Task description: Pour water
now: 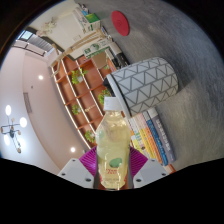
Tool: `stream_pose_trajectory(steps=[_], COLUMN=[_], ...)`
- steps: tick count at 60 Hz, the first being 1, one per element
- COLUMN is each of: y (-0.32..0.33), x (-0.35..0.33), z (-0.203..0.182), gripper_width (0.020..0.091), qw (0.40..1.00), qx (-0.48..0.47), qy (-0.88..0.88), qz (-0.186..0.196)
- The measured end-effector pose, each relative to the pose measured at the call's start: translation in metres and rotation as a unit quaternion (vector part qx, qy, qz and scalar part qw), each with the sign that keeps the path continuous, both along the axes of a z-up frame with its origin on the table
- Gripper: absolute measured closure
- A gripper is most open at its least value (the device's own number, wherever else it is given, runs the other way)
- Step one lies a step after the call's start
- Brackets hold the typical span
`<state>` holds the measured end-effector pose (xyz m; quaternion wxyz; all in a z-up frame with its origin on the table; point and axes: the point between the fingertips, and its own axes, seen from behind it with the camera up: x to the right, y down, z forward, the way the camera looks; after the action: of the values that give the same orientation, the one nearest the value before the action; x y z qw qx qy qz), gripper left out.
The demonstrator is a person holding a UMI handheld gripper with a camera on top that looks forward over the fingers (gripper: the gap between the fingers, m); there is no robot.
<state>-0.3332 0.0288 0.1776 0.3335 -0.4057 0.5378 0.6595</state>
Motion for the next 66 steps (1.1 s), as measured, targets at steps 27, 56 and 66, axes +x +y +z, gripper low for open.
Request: stream_pose_trajectory(steps=[27,56,66], y=[-0.004,0.018,0.04], x=[0.007,0.141,0.207], z=[0.02,0.118,0.071], gripper_width=[0.071,0.0707,0.0709], qw=[0.802,0.565,0.528], qx=[0.044,-0.01,-0.049], qy=[-0.594,-0.822,-0.846], qz=[0.042,-0.065,-0.063])
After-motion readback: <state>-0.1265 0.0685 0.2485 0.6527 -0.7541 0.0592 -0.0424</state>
